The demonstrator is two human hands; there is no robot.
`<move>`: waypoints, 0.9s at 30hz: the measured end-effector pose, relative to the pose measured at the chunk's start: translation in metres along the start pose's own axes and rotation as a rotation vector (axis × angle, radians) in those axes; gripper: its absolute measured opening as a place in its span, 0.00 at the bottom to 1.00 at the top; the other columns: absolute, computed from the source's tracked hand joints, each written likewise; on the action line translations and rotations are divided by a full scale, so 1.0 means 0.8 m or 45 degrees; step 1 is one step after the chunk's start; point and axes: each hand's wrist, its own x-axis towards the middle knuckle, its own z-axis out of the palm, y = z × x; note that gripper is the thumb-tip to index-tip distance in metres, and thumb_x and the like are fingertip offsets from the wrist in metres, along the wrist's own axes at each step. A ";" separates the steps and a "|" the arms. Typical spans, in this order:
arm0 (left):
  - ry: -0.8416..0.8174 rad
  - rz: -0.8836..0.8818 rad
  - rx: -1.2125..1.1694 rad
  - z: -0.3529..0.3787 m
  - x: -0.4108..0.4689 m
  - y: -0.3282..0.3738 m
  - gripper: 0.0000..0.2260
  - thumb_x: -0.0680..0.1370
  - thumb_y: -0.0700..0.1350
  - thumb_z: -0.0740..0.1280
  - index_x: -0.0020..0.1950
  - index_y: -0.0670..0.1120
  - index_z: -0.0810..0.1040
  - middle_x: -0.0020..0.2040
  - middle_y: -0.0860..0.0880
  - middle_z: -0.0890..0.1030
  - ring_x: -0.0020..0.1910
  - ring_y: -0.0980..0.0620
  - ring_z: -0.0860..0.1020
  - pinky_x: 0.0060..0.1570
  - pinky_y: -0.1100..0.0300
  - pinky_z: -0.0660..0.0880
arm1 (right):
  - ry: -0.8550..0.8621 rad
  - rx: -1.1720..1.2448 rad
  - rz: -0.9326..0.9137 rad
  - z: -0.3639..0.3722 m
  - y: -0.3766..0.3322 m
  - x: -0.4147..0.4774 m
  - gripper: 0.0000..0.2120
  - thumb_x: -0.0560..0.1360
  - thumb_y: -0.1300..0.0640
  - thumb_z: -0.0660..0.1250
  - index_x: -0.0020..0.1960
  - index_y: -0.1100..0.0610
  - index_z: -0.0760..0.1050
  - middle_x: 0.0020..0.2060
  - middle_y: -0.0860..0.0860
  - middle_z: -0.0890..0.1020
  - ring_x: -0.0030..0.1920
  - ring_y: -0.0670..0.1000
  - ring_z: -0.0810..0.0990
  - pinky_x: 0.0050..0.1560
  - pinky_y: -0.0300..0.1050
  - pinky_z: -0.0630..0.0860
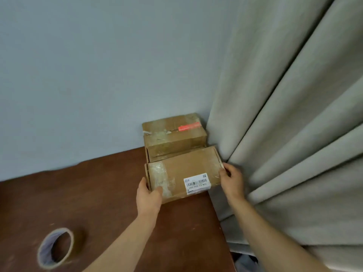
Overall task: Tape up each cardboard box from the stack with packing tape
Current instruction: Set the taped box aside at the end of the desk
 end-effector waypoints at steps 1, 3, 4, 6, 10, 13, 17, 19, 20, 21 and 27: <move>0.015 -0.008 0.005 0.003 0.003 -0.001 0.32 0.75 0.37 0.64 0.78 0.45 0.57 0.73 0.46 0.67 0.71 0.45 0.67 0.69 0.45 0.66 | -0.003 -0.021 0.000 0.001 0.003 0.001 0.11 0.77 0.61 0.64 0.58 0.61 0.79 0.51 0.59 0.80 0.52 0.57 0.78 0.54 0.47 0.73; 0.027 -0.011 0.021 0.008 0.009 -0.004 0.32 0.75 0.36 0.63 0.78 0.46 0.57 0.73 0.47 0.67 0.70 0.45 0.68 0.69 0.45 0.67 | -0.027 -0.080 -0.007 0.002 0.009 0.003 0.12 0.78 0.60 0.63 0.59 0.60 0.78 0.53 0.58 0.79 0.53 0.56 0.78 0.54 0.46 0.72; 0.031 -0.013 0.027 0.010 0.011 -0.004 0.32 0.75 0.37 0.63 0.78 0.46 0.57 0.73 0.47 0.67 0.70 0.45 0.69 0.68 0.45 0.68 | -0.044 -0.110 -0.011 0.002 0.011 0.004 0.12 0.78 0.59 0.62 0.60 0.60 0.78 0.53 0.58 0.78 0.53 0.56 0.77 0.53 0.46 0.72; 0.034 -0.019 0.038 0.012 0.012 -0.004 0.32 0.75 0.37 0.62 0.78 0.46 0.56 0.74 0.46 0.66 0.70 0.45 0.68 0.68 0.45 0.68 | -0.047 -0.180 -0.026 0.002 0.009 0.005 0.13 0.78 0.59 0.62 0.60 0.60 0.77 0.54 0.59 0.78 0.55 0.58 0.77 0.54 0.48 0.72; 0.061 0.021 0.074 0.006 0.012 0.002 0.34 0.78 0.39 0.63 0.79 0.46 0.48 0.78 0.46 0.55 0.75 0.46 0.59 0.73 0.48 0.60 | 0.257 -0.301 -0.175 0.006 -0.013 -0.014 0.17 0.75 0.56 0.63 0.62 0.61 0.76 0.59 0.60 0.75 0.60 0.62 0.73 0.59 0.55 0.68; 0.125 0.088 0.092 -0.012 0.012 0.004 0.34 0.77 0.40 0.63 0.79 0.45 0.48 0.78 0.45 0.55 0.75 0.46 0.60 0.72 0.49 0.60 | 0.328 -0.256 -0.427 0.020 -0.043 -0.044 0.24 0.68 0.52 0.56 0.60 0.58 0.77 0.59 0.59 0.75 0.60 0.58 0.70 0.57 0.53 0.65; 0.180 0.144 0.062 -0.048 0.010 0.003 0.32 0.77 0.39 0.65 0.78 0.44 0.53 0.76 0.44 0.60 0.71 0.47 0.65 0.71 0.52 0.62 | 0.140 -0.246 -0.626 0.054 -0.079 -0.079 0.19 0.70 0.59 0.59 0.59 0.55 0.78 0.58 0.55 0.76 0.60 0.55 0.70 0.55 0.41 0.56; 0.186 0.167 0.035 -0.068 0.007 0.002 0.32 0.77 0.39 0.65 0.78 0.44 0.54 0.75 0.44 0.61 0.70 0.48 0.66 0.71 0.53 0.63 | -0.001 -0.251 -0.663 0.075 -0.092 -0.100 0.18 0.72 0.64 0.62 0.60 0.55 0.77 0.59 0.54 0.76 0.61 0.55 0.71 0.54 0.37 0.53; 0.188 0.184 0.028 -0.080 0.005 0.001 0.32 0.77 0.39 0.65 0.78 0.44 0.55 0.75 0.44 0.62 0.69 0.49 0.67 0.71 0.53 0.63 | -0.062 -0.247 -0.676 0.086 -0.098 -0.111 0.18 0.72 0.66 0.62 0.60 0.55 0.77 0.58 0.53 0.76 0.61 0.55 0.71 0.54 0.37 0.54; 0.189 0.202 0.025 -0.093 0.003 -0.001 0.31 0.77 0.39 0.65 0.78 0.44 0.55 0.74 0.44 0.62 0.67 0.51 0.68 0.70 0.54 0.63 | -0.108 -0.248 -0.705 0.098 -0.105 -0.125 0.17 0.73 0.66 0.62 0.59 0.55 0.77 0.58 0.52 0.77 0.60 0.54 0.72 0.53 0.37 0.55; 0.187 0.279 0.002 -0.201 -0.005 -0.021 0.28 0.77 0.38 0.64 0.76 0.44 0.59 0.72 0.44 0.66 0.68 0.49 0.69 0.66 0.56 0.66 | -0.353 -0.154 -0.819 0.178 -0.160 -0.226 0.14 0.75 0.69 0.60 0.53 0.56 0.79 0.53 0.49 0.77 0.57 0.49 0.73 0.59 0.39 0.67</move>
